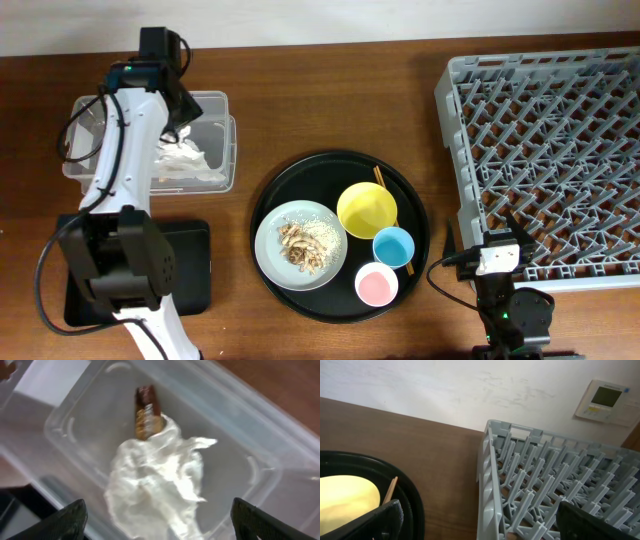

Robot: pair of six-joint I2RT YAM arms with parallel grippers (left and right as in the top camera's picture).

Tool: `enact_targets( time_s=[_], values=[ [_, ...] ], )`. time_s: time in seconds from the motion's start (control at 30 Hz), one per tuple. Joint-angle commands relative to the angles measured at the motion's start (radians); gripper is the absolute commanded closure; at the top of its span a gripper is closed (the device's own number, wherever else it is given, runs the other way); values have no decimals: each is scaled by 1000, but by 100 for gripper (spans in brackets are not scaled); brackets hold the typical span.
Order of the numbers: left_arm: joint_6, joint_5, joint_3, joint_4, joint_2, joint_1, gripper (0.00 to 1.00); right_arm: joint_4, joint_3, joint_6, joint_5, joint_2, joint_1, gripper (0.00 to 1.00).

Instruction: Sort waste into correct bins and load items into the dishwasher rack

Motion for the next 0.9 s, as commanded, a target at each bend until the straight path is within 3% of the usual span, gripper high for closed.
enact_targets(
  time_s=[0.0,0.37,0.63,0.8,0.87],
  values=[
    [-6,77,-1,-81,-15,53,9,-5,-5,4,-9,-3,-5,1],
    [-45,132,-1,-262,-360,87,9,-4,-5,5,-9,-3,-5,2],
    [-45,133,-10,-428,-497,86,9,-4,-5,5,-9,-3,-5,1],
    [-50,132,-136,-434,-615,85,9,-4,-5,5,-9,-3,-5,1],
    [-106,120,-215,-433,-673,86,9,-4,-5,4,-9,-3,-5,1]
  ],
)
